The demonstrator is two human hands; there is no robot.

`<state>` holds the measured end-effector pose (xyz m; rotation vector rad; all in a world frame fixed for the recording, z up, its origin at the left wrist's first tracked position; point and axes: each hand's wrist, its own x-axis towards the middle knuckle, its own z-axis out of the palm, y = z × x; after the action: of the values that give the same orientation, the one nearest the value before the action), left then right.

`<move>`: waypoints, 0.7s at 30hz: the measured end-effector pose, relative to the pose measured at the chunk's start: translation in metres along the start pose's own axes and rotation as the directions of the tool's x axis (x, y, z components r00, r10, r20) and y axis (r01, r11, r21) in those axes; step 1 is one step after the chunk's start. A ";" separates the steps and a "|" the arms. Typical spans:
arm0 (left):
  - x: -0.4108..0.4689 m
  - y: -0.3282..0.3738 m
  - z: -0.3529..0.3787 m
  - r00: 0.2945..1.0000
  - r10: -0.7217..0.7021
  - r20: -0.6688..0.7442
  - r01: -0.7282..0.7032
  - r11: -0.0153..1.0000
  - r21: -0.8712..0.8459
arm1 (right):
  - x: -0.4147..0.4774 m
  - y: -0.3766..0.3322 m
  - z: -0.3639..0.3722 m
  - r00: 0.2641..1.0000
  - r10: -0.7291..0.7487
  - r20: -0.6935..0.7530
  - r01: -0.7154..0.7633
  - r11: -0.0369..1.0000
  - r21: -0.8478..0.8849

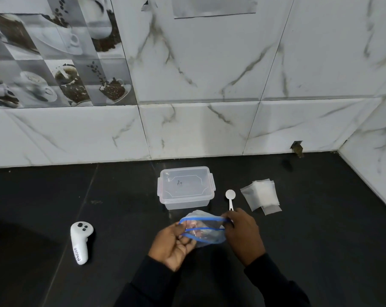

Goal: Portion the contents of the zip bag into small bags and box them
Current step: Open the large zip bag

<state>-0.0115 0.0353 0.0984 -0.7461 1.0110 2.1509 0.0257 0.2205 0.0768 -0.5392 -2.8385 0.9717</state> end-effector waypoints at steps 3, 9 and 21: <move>-0.001 -0.005 0.003 0.994 -0.072 0.085 0.082 0.990 -0.113 | -0.001 0.002 0.004 0.994 0.103 -0.019 -0.097 0.972 0.216; 0.003 -0.018 0.004 0.983 -0.092 0.162 0.137 0.945 -0.297 | 0.006 -0.013 0.004 0.747 0.420 0.515 -0.575 0.022 0.818; 0.019 -0.018 -0.009 0.991 0.073 0.113 -0.027 0.933 -0.359 | -0.013 -0.010 -0.013 0.565 -0.037 0.824 -0.806 -0.236 0.542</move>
<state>-0.0079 0.0424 0.0718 -0.7449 0.5846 2.4266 0.0370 0.2160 0.0931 -1.1187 -0.8632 3.3495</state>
